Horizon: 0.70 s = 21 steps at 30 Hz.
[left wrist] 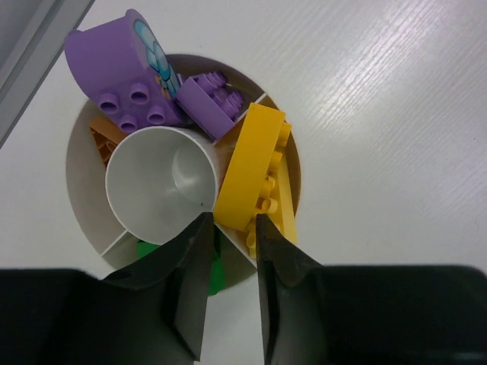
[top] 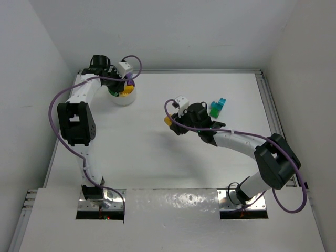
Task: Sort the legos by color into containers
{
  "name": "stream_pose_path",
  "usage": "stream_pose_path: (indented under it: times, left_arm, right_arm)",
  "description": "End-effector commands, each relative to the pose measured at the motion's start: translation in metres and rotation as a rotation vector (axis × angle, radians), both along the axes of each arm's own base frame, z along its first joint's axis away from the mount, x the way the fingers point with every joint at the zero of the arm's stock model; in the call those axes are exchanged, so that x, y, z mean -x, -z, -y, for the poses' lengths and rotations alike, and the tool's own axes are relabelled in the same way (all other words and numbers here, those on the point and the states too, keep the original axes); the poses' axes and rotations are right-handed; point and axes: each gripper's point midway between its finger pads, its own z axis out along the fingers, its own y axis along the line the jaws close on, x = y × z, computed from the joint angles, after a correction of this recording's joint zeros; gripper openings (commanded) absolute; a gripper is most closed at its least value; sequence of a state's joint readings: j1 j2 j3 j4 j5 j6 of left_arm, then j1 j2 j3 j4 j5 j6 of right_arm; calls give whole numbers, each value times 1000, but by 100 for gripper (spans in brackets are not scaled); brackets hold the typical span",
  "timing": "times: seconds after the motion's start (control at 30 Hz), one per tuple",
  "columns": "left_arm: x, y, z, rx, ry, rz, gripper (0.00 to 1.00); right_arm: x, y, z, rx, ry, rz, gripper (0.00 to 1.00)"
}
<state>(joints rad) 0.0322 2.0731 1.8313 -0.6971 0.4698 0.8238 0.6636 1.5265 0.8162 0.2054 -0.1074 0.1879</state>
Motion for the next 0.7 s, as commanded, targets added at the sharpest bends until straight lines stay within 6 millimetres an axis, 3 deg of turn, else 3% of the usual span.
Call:
stream_pose_path:
  times: [0.0, 0.4, 0.67]
  left_arm:
    - [11, 7, 2, -19, 17, -38, 22]
    - [3, -22, 12, 37, 29, 27, 14]
    - [-3, -40, 17, 80, 22, 67, 20]
  right_arm:
    - [-5, -26, -5, -45, 0, 52, 0]
    - [-5, -27, -5, -41, 4, 49, 0]
    - [-3, -24, -2, -31, 7, 35, 0]
